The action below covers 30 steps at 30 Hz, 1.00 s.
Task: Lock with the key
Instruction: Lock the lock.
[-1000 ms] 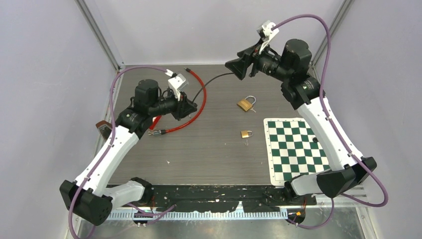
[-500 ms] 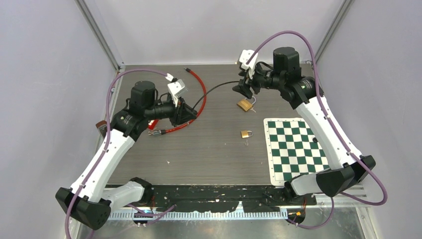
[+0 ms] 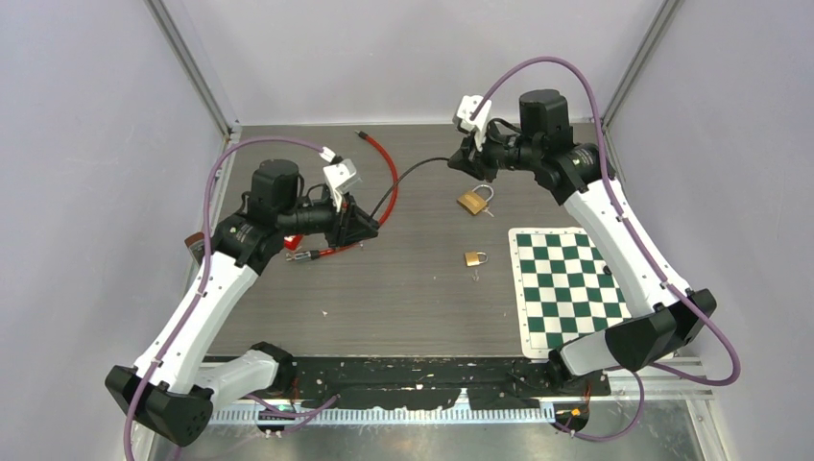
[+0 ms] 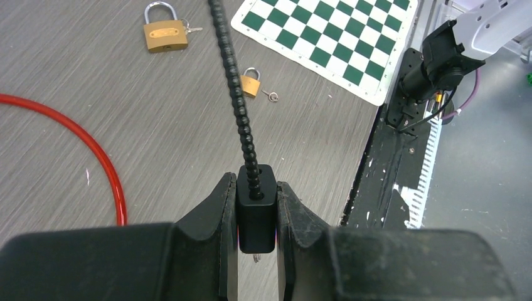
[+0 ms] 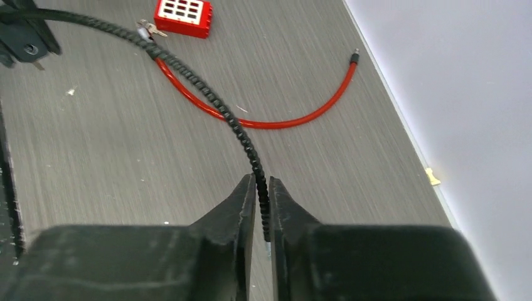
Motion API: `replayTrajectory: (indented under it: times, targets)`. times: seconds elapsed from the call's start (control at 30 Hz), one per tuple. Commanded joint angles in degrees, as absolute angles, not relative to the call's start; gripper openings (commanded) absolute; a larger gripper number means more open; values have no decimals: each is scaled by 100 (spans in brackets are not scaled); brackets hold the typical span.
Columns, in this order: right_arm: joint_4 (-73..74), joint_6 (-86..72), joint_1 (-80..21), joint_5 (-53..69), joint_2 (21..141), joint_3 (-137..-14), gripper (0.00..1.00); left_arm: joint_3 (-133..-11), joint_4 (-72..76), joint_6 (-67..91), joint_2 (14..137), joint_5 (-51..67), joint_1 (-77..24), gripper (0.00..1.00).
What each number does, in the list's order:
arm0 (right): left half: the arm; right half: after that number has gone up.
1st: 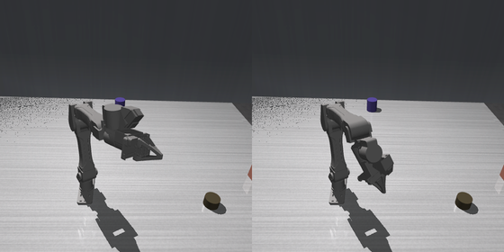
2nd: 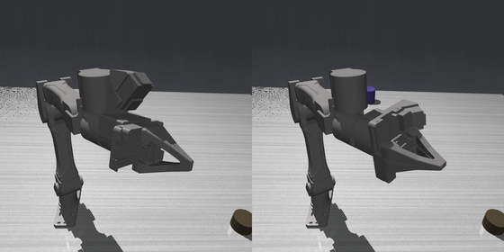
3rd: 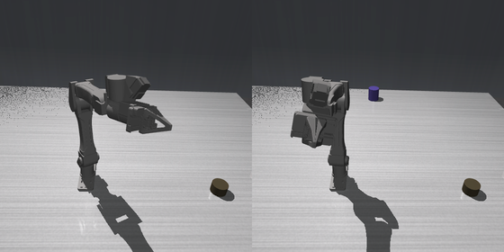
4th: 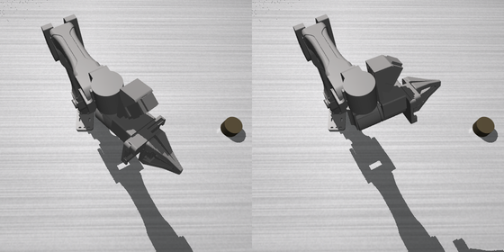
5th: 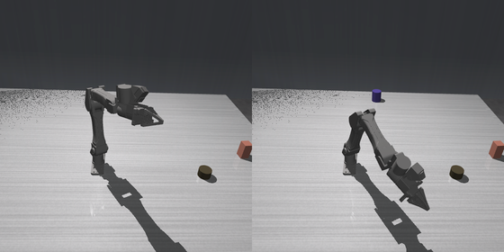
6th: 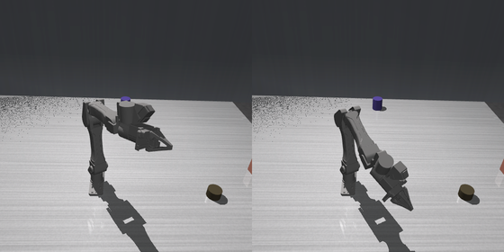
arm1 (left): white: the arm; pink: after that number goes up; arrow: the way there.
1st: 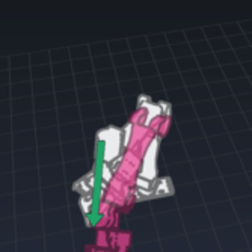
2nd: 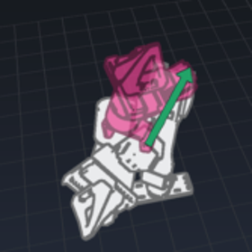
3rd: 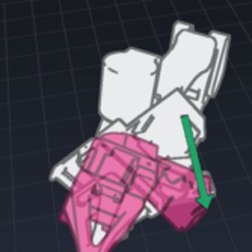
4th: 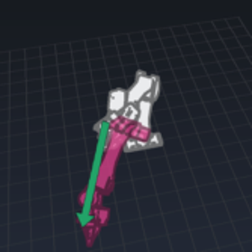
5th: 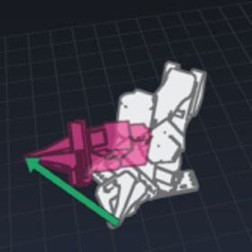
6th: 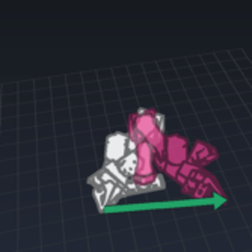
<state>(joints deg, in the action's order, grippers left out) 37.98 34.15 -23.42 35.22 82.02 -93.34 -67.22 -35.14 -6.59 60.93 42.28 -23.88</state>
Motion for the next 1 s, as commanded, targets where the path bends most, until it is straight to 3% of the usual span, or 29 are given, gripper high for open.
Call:
replayTrajectory:
  times: [0.0, 0.23, 0.5, 0.63, 0.97]
  targets:
    - [3423, 3018, -2396, 3807, 8180, -9560, 8, -6968, -3211, -558, 5971, 4426, -2391, 0]
    - [2373, 1730, -2447, 4435, 7891, -8966, 5, -6612, -1952, 49, 5860, 4493, -2391, 0]
    - [-2190, -1738, -2661, 4510, 6958, -7024, 5, -5436, 1788, 1584, 5629, 4441, -2391, 0]
    - [-3806, -2817, -2893, 4358, 6911, -6665, 5, -5565, 2115, 1658, 5887, 4837, -2391, 0]
    - [-4127, -2573, -3671, 4100, 7040, -6611, 5, -5642, 2636, 1696, 6039, 5461, -2399, 0]
